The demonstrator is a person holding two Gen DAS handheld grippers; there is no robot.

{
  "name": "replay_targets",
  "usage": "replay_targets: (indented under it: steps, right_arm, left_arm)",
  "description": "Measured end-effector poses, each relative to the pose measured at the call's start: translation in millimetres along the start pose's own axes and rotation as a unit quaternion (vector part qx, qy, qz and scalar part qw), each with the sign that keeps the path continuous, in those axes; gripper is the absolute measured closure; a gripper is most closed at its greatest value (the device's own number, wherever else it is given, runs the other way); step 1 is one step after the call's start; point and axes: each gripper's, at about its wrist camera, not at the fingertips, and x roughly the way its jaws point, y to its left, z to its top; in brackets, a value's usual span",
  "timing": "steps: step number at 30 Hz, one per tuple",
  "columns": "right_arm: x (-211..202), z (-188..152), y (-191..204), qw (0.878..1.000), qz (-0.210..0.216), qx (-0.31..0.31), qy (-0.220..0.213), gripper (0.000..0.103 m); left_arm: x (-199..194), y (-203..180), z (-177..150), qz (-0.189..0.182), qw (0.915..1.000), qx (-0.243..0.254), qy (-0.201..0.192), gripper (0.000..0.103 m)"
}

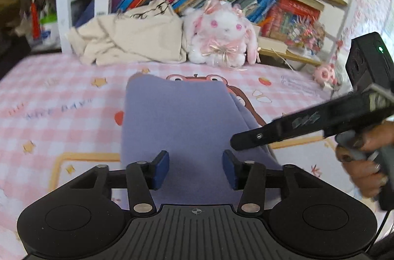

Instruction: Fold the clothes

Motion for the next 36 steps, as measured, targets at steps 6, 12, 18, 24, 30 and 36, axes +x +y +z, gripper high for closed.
replay_targets:
  steps: [6, 12, 18, 24, 30, 36]
  right_arm:
    - [-44.3, -20.0, 31.5, 0.986, 0.014, -0.118, -0.116, 0.092]
    - [-1.7, -25.8, -35.0, 0.998, 0.007, 0.064, -0.022, 0.091]
    - [-32.1, -29.7, -34.8, 0.998, 0.017, 0.054, -0.016, 0.063]
    - [-41.3, -45.0, -35.7, 0.994, 0.044, 0.093, 0.024, 0.056]
    - [-18.9, -40.1, -35.5, 0.99, 0.043, 0.128, 0.028, 0.073]
    - [-52.1, -40.1, 19.5, 0.992, 0.029, -0.07, -0.105, 0.087]
  left_arm:
    - [10.3, -2.4, -1.9, -0.005, 0.9999, -0.015, 0.003, 0.062]
    - [20.4, -9.3, -4.6, -0.007, 0.9999, -0.003, 0.013, 0.058]
    - [-6.4, -16.9, 5.1, 0.023, 0.9982, 0.052, -0.018, 0.058]
    - [-18.9, -9.4, 0.0, 0.046, 0.9973, 0.053, -0.023, 0.058]
    - [4.0, -11.3, -8.1, 0.045, 0.9972, 0.055, 0.023, 0.059]
    - [5.8, -15.3, -7.1, 0.06, 0.9958, 0.062, 0.029, 0.058]
